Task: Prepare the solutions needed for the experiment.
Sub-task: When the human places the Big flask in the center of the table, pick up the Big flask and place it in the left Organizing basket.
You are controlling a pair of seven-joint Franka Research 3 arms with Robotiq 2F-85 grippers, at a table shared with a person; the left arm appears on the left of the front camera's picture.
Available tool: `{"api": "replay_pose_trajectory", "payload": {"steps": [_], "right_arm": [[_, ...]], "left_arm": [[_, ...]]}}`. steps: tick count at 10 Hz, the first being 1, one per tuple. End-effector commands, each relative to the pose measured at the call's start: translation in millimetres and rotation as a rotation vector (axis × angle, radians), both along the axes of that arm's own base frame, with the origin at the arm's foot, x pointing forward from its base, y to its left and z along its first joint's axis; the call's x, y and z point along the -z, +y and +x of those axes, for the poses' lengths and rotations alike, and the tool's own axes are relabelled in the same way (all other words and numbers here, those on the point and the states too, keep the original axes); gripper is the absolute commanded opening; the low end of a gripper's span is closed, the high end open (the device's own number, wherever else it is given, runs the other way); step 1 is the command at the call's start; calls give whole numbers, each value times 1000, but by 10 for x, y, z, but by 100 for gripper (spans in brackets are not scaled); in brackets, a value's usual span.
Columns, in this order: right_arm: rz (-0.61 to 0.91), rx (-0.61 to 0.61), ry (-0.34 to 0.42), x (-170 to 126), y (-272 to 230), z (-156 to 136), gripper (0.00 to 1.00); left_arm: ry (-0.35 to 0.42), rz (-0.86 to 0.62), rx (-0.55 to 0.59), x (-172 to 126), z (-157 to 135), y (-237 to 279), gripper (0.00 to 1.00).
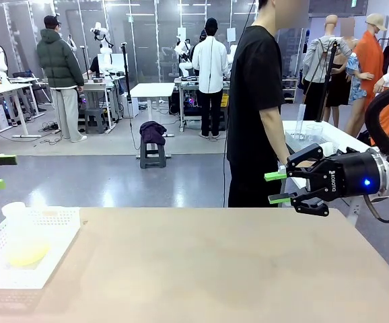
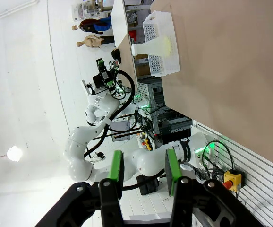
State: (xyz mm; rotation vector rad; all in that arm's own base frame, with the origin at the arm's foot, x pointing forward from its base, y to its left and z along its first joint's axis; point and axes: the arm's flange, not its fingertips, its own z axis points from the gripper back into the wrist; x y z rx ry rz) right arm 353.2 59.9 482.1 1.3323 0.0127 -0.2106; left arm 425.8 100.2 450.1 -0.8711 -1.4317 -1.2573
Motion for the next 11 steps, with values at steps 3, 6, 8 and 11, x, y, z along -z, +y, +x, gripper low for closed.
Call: {"api": "replay_pose_trajectory", "payload": {"steps": [3, 6, 8, 11], "right_arm": [[15, 4, 6, -14, -1, -2, 46], [15, 4, 6, -14, -1, -2, 46], [15, 4, 6, -14, -1, -2, 46], [15, 4, 6, -14, -1, -2, 46]], "left_arm": [[42, 35, -2, -66, -8, -251, 100], [14, 27, 28, -16, 39, -282, 100], [14, 27, 28, -16, 39, -282, 100], [165, -210, -14, -225, -149, -355, 100]]}}
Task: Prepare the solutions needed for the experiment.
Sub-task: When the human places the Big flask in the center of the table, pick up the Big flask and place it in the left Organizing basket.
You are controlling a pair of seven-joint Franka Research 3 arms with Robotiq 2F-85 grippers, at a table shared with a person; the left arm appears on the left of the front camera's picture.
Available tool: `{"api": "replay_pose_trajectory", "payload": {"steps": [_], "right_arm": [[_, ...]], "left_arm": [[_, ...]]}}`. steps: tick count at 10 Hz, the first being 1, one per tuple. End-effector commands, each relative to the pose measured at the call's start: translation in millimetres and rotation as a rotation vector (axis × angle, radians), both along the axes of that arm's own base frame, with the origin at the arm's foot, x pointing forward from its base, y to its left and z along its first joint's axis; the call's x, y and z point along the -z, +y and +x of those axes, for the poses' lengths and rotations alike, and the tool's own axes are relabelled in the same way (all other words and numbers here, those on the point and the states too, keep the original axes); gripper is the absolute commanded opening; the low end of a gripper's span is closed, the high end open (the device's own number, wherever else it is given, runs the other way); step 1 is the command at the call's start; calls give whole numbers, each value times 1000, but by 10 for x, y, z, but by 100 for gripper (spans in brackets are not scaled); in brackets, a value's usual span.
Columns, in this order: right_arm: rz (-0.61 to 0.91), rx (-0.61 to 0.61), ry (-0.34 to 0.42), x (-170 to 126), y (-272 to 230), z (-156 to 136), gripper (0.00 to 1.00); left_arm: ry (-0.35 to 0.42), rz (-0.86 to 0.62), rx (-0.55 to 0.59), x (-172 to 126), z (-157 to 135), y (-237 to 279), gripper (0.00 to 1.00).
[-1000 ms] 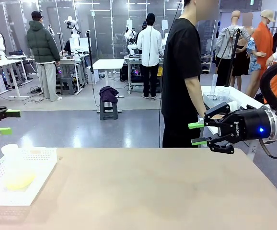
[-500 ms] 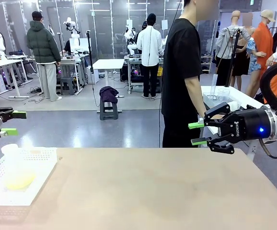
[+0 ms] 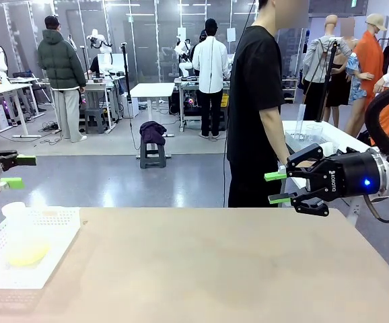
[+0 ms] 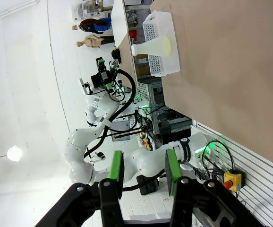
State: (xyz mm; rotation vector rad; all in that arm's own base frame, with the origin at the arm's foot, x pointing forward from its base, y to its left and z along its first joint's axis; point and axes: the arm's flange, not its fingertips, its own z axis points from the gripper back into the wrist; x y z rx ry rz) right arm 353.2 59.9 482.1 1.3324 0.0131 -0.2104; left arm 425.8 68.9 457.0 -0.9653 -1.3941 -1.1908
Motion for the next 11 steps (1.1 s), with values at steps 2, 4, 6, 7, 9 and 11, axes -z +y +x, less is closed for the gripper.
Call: {"api": "replay_pose_trajectory", "payload": {"steps": [2, 4, 6, 7, 9, 11], "right_arm": [[14, 4, 6, -14, -1, -2, 46], [14, 4, 6, -14, -1, -2, 46], [14, 4, 6, -14, -1, -2, 46], [14, 4, 6, -14, -1, -2, 46], [14, 4, 6, -14, -1, -2, 46], [14, 4, 6, -14, -1, -2, 46]], "left_arm": [[260, -282, -133, -388, -393, 170, 100], [531, -287, -185, -400, -356, 238, 100], [833, -214, -106, -257, -80, 187, 100], [935, -210, -43, -239, 21, 155, 100], [1132, -212, -21, -150, 202, 192, 100], [1230, -228, 78, -93, 212, 255, 100]]}}
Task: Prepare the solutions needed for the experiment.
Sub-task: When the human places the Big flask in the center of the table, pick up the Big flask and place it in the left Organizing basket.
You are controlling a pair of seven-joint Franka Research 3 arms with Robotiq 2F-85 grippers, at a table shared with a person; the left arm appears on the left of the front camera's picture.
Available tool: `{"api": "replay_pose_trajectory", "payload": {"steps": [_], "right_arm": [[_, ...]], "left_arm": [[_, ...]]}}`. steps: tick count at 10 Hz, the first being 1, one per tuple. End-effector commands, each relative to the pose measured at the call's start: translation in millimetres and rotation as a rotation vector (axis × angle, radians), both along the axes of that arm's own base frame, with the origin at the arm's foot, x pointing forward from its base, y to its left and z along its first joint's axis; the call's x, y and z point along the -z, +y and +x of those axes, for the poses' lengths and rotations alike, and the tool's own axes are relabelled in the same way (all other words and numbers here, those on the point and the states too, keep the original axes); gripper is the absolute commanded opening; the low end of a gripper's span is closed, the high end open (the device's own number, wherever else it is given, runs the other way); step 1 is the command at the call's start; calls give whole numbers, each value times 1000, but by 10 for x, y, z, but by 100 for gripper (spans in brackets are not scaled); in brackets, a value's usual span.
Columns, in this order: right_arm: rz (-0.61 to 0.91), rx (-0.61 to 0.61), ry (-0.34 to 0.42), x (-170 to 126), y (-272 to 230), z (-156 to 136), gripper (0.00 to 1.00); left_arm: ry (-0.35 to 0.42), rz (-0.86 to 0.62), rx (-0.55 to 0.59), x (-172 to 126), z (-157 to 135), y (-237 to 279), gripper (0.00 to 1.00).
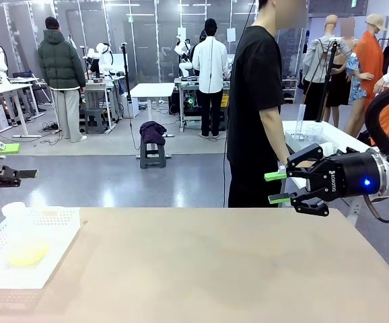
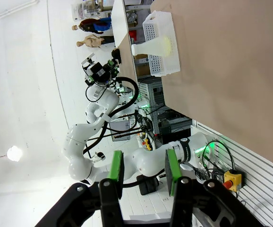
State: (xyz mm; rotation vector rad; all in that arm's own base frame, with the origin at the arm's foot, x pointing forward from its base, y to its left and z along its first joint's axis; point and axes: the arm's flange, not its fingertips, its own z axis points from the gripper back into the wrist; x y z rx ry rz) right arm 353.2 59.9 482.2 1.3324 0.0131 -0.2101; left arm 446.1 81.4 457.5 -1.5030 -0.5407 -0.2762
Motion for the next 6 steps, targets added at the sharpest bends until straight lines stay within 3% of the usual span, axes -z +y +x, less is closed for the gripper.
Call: {"api": "replay_pose_trajectory", "payload": {"steps": [1, 2, 3, 4, 6], "right_arm": [[14, 5, 7, -13, -1, -2, 46], [14, 5, 7, -13, -1, -2, 46], [14, 5, 7, -13, -1, -2, 46], [14, 5, 7, -13, -1, -2, 46], [14, 5, 7, -13, -1, -2, 46]], "left_arm": [[53, -14, 53, -62, 15, 133, 100], [51, -5, 84, -70, 9, 142, 100], [1, 32, 92, -49, 6, 169, 100], [43, -18, 40, 3, -8, 90, 100], [43, -18, 40, 3, -8, 90, 100]]}}
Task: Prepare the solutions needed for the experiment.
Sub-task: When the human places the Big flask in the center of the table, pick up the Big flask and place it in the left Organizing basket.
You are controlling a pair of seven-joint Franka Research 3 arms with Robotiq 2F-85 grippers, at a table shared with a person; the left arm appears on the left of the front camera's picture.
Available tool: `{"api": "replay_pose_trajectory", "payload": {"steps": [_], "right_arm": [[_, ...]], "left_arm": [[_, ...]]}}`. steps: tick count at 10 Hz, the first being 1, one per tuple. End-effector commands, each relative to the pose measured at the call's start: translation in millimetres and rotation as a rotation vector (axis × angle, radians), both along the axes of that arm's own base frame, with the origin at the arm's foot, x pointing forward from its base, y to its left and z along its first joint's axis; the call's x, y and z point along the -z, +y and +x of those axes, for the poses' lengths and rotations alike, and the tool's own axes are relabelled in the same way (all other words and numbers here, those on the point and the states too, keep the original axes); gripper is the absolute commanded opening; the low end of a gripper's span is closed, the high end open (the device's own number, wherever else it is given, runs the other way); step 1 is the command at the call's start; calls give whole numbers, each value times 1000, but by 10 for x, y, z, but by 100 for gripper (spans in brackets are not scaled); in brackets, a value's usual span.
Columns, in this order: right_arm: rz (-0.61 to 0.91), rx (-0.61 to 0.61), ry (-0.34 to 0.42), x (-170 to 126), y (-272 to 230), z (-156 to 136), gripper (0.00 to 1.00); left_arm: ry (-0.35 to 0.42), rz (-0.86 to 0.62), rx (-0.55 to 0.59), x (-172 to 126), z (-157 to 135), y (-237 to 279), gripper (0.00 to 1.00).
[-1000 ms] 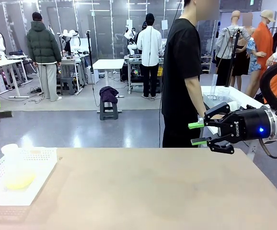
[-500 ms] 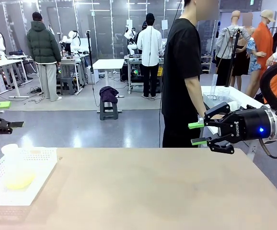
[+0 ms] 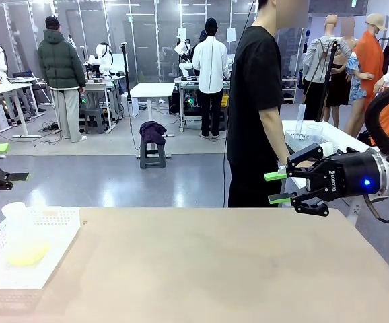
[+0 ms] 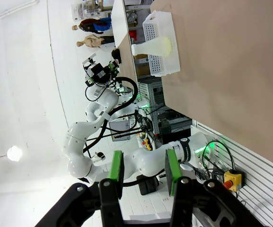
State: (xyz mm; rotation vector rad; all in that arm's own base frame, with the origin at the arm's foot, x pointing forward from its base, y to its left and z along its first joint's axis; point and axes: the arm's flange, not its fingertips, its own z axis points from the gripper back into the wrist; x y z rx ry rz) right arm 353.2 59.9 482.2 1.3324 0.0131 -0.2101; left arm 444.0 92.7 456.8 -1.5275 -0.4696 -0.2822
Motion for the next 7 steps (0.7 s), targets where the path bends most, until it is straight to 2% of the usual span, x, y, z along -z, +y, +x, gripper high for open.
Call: {"api": "replay_pose_trajectory", "payload": {"steps": [1, 7], "right_arm": [[14, 5, 7, -13, -1, -2, 46], [14, 5, 7, -13, -1, -2, 46]], "left_arm": [[0, -11, -12, -4, 13, -23, 100], [0, -11, -12, -4, 13, -23, 100]]}}
